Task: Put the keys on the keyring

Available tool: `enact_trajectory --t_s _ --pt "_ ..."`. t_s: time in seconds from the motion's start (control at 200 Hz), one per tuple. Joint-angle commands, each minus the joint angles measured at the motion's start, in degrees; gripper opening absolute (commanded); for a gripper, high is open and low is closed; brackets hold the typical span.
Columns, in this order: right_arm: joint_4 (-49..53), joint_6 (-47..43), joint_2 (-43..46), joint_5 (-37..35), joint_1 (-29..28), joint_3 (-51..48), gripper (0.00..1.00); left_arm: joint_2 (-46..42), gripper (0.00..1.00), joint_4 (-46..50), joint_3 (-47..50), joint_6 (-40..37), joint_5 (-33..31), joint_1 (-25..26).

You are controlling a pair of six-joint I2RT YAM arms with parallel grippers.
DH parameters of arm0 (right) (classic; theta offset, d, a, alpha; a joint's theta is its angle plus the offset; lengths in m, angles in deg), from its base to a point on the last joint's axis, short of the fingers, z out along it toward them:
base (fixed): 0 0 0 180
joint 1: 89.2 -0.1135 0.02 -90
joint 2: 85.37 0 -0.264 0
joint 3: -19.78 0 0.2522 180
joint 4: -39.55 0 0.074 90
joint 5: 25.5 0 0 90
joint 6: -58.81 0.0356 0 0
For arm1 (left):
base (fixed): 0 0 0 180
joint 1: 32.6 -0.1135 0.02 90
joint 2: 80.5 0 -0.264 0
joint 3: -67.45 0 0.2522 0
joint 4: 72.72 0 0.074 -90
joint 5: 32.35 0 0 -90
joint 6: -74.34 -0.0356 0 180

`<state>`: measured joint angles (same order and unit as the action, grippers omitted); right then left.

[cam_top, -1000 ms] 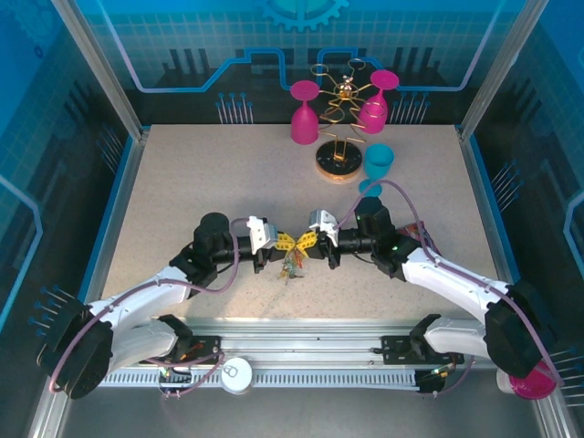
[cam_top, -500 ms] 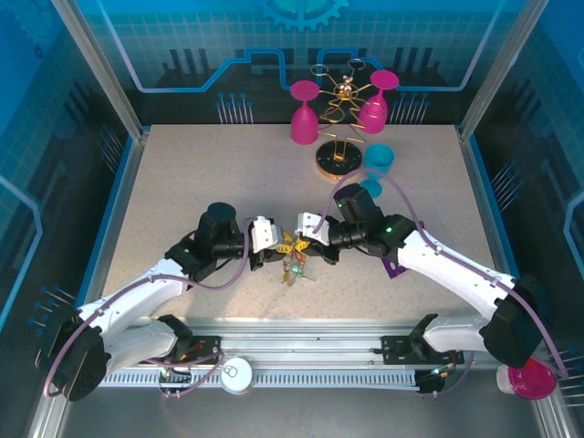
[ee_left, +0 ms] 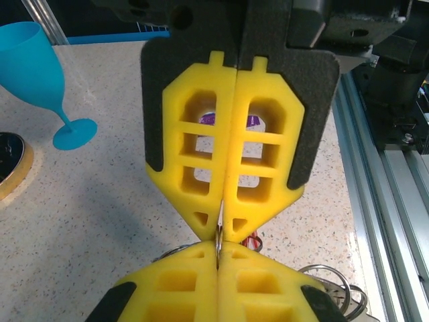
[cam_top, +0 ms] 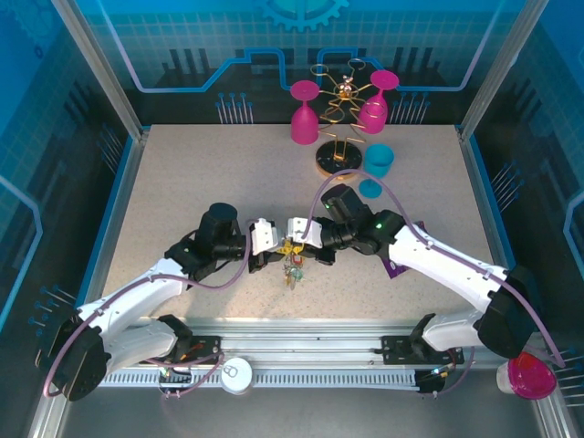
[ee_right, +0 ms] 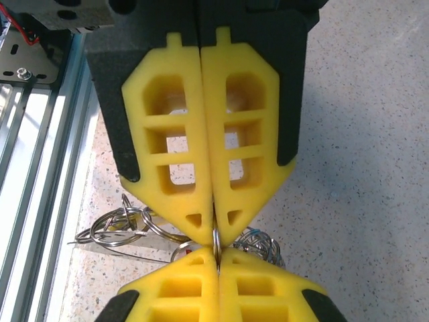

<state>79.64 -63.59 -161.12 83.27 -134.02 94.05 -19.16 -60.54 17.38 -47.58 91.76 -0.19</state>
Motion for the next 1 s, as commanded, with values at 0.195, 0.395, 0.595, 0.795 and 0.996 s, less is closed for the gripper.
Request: enact_trajectory --t_s 0.195,0.395,0.595,0.795,0.996 --pt "-27.57 17.97 10.53 16.05 9.06 -18.0 0.31 -2.45 0.0 -13.5 4.62 2.76 5.18 0.25" --pt "-32.9 21.34 9.44 19.91 9.05 -20.71 0.31 -1.94 0.0 -20.07 6.93 6.95 7.92 0.22" --pt "-36.05 22.64 7.22 22.11 9.06 -21.22 0.3 -1.49 0.0 -22.96 8.0 9.09 8.96 0.17" --pt "-36.82 22.47 5.92 23.29 8.96 -21.16 0.27 -1.15 0.0 -23.01 8.1 9.32 9.04 0.25" --pt "-37.29 22.04 6.43 22.92 8.97 -22.33 0.28 -0.96 0.0 -22.53 8.01 9.17 7.96 0.18"
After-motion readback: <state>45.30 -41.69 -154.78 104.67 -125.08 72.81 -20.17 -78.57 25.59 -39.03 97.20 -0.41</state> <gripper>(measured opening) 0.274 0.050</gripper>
